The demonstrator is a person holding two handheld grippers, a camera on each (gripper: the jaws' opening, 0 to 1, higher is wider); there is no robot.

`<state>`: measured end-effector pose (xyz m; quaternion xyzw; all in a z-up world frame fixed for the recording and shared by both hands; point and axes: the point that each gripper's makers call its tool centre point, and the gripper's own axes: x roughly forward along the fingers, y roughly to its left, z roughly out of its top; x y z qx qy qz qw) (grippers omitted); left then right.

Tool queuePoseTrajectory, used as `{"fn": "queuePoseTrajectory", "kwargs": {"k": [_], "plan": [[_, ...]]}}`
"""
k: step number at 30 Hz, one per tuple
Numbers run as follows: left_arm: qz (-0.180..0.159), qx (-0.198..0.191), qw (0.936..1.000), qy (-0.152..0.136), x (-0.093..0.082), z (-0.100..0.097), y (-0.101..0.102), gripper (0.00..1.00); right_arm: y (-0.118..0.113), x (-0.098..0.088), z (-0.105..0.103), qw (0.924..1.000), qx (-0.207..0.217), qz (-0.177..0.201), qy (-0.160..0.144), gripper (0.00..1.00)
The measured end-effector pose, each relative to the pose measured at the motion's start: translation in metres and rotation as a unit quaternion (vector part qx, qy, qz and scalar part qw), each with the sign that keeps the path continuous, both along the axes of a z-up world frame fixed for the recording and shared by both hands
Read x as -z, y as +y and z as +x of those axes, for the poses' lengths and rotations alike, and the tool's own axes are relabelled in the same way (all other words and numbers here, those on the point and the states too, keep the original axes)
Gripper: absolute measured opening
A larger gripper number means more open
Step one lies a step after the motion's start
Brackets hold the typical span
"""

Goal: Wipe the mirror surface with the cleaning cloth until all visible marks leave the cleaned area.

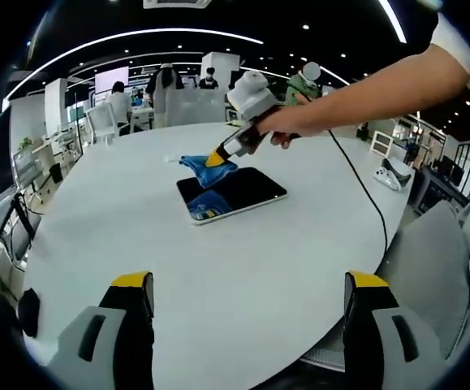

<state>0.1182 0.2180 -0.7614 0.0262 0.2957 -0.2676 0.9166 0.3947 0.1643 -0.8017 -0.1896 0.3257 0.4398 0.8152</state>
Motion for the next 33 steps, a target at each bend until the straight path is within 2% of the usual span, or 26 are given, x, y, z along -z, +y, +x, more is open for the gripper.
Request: {"fn": "queuePoseTrajectory", "kwargs": {"k": [9, 19, 27, 33], "plan": [[-0.002, -0.001, 1.0, 0.003, 0.002, 0.001, 0.0, 0.99, 0.014, 0.012, 0.007, 0.9999, -0.004, -0.008, 0.006, 0.04], [-0.004, -0.003, 1.0, 0.002, 0.003, 0.003, 0.002, 0.99, 0.013, 0.023, 0.013, 0.9999, 0.003, -0.013, 0.01, 0.05], [-0.006, -0.004, 1.0, 0.004, 0.004, 0.001, 0.002, 0.99, 0.021, 0.031, 0.018, 0.9996, 0.015, -0.013, 0.022, 0.05], [-0.007, -0.008, 0.9999, 0.006, 0.006, 0.0, 0.005, 0.99, 0.025, 0.039, 0.016, 0.9995, 0.013, -0.019, 0.021, 0.07]]}}
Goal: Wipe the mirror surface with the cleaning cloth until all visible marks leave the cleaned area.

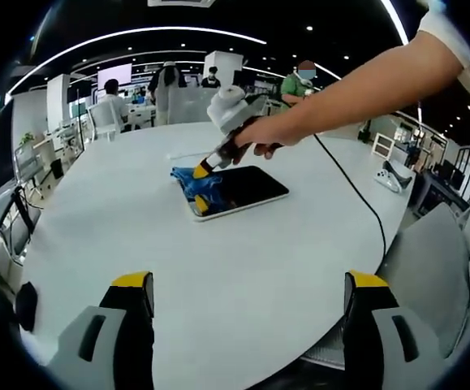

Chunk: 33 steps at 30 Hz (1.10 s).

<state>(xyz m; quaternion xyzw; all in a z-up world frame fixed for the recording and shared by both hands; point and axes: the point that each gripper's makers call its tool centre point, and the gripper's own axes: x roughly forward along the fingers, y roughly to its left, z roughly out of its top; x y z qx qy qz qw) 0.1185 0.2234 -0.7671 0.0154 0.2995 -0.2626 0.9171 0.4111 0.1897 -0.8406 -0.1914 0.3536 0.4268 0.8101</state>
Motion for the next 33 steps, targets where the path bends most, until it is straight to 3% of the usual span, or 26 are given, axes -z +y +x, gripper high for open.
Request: {"fn": "queuePoseTrajectory", "kwargs": {"k": [18, 26, 33], "plan": [[0.0, -0.005, 1.0, 0.002, 0.002, -0.001, 0.004, 0.99, 0.002, 0.009, 0.006, 1.0, 0.002, -0.006, 0.001, 0.12], [0.0, -0.006, 1.0, 0.002, 0.002, -0.001, 0.005, 0.99, 0.002, 0.001, 0.008, 0.9999, 0.008, 0.007, -0.002, 0.18], [0.0, -0.005, 1.0, 0.004, 0.003, 0.0, 0.004, 0.98, 0.006, 0.001, 0.012, 0.9998, 0.012, 0.013, 0.005, 0.09]]}}
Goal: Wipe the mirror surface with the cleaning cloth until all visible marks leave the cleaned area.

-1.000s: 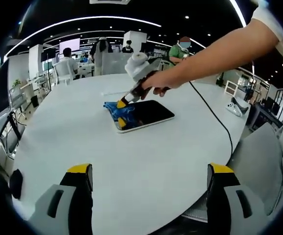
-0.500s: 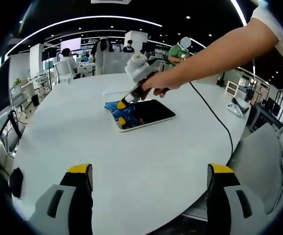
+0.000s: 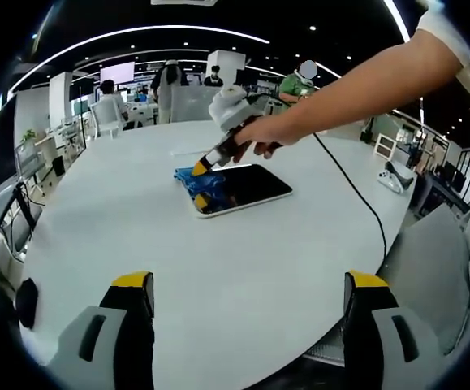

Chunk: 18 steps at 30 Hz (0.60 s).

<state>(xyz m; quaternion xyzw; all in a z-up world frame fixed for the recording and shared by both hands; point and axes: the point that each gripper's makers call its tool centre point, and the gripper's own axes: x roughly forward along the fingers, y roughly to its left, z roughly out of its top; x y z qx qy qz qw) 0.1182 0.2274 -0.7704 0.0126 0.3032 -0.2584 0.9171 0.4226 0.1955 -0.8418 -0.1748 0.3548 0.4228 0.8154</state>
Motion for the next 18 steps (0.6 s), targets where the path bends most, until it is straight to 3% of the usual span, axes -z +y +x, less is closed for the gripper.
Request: {"fn": "queuePoseTrajectory", "kwargs": {"k": [5, 18], "plan": [[0.0, -0.004, 1.0, 0.001, 0.0004, -0.0004, 0.0017, 0.98, 0.0053, 0.009, -0.0036, 0.9999, -0.003, -0.011, 0.004, 0.06], [-0.004, -0.013, 0.9999, 0.004, 0.0016, -0.0033, 0.0059, 0.98, 0.0092, 0.0053, -0.0017, 0.9999, 0.007, -0.012, -0.002, 0.04]]}}
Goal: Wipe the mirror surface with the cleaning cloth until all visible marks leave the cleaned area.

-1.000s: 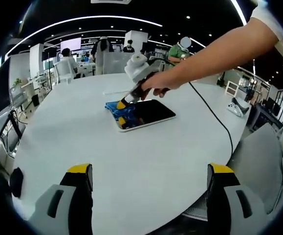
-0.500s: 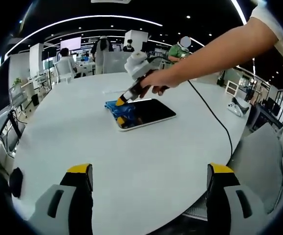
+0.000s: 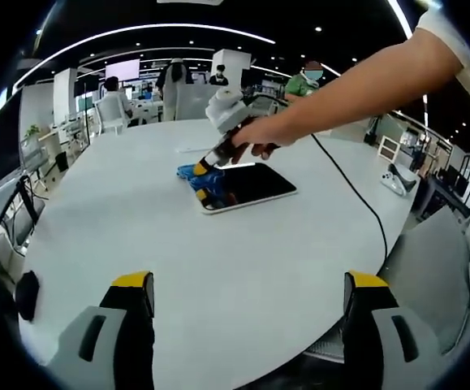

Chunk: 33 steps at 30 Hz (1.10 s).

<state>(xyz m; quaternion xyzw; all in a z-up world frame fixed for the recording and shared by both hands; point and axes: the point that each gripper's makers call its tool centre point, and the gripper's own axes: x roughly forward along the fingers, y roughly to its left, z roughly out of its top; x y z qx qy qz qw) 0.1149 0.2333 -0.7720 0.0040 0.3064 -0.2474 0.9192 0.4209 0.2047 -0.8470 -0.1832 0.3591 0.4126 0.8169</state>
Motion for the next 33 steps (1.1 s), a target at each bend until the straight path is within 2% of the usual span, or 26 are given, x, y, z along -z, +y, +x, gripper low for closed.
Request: {"fn": "queuePoseTrajectory", "kwargs": {"k": [5, 15, 33], "plan": [[-0.001, 0.001, 1.0, 0.0, -0.001, 0.0, -0.001, 0.98, 0.0, 0.0, 0.003, 0.9997, 0.016, 0.009, 0.014, 0.04], [-0.002, -0.001, 1.0, -0.001, -0.001, 0.0, -0.001, 0.98, 0.003, 0.003, 0.005, 0.9998, 0.014, 0.002, 0.017, 0.03], [-0.003, 0.003, 1.0, -0.003, -0.004, 0.001, -0.006, 0.97, 0.001, 0.002, -0.008, 0.9997, 0.01, 0.003, 0.022, 0.03]]}}
